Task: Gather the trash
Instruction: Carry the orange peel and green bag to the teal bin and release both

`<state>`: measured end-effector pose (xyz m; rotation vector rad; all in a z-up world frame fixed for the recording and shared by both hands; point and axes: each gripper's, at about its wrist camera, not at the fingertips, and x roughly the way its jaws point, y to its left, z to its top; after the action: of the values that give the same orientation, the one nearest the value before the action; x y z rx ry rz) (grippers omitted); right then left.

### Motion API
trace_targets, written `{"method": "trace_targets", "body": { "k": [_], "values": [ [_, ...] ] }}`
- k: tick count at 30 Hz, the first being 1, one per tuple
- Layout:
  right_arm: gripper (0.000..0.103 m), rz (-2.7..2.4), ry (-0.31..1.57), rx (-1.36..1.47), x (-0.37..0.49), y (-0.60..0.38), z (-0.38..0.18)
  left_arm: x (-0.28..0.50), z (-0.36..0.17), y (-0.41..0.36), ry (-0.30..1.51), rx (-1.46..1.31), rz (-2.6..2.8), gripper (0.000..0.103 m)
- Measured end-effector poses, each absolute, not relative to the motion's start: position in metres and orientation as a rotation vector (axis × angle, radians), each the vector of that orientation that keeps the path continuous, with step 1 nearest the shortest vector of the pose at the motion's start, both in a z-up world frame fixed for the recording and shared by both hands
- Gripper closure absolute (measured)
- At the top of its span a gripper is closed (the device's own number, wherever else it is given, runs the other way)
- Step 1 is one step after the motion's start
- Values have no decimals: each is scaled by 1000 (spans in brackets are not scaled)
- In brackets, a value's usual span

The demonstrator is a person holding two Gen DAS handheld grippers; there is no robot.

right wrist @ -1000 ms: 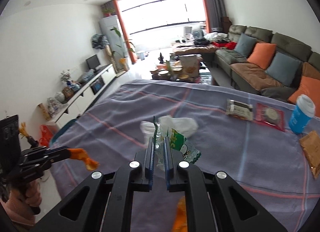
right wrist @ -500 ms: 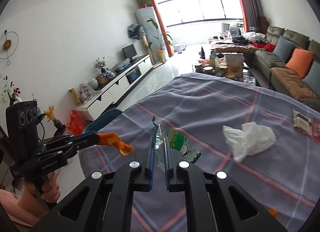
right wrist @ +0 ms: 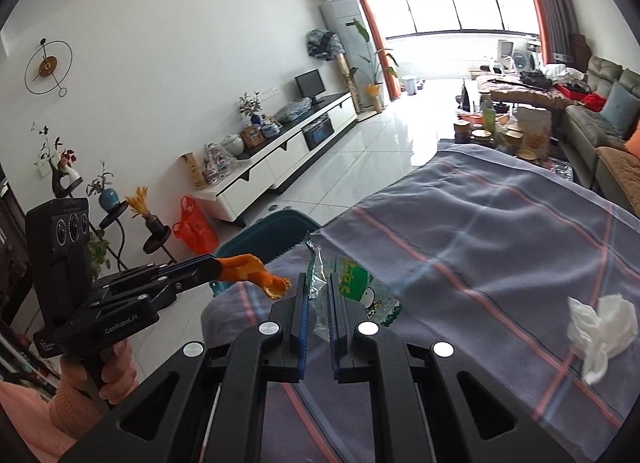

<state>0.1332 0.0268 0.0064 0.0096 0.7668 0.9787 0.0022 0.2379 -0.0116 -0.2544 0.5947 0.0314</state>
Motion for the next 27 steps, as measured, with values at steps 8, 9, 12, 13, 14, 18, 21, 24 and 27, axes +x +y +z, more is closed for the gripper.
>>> {"method": "trace_targets", "body": {
  "k": [8, 9, 12, 13, 14, 18, 21, 24, 27],
  "values": [
    [94, 1058, 788, -18, 137, 68, 4, -6, -10, 266, 587, -267, 109, 92],
    [94, 1065, 790, -23, 138, 72, 4, -6, -11, 268, 588, -268, 117, 92],
    [94, 1087, 795, -35, 138, 85, 4, -8, -10, 278, 588, -271, 145, 92],
    [94, 1093, 797, -37, 138, 89, 3, -9, -10, 281, 588, -272, 154, 92],
    [94, 1099, 798, -42, 138, 93, 3, -9, -10, 284, 588, -273, 164, 92],
    [94, 1122, 804, -57, 142, 112, 3, -9, -11, 294, 589, -278, 195, 92],
    [94, 1131, 812, -66, 145, 125, 2, -9, -13, 303, 592, -283, 217, 92],
    [94, 1147, 825, -70, 147, 136, -1, -6, -15, 307, 596, -285, 237, 92],
    [94, 1156, 838, -76, 149, 146, -5, -4, -18, 313, 603, -290, 252, 92]
  ]
}}
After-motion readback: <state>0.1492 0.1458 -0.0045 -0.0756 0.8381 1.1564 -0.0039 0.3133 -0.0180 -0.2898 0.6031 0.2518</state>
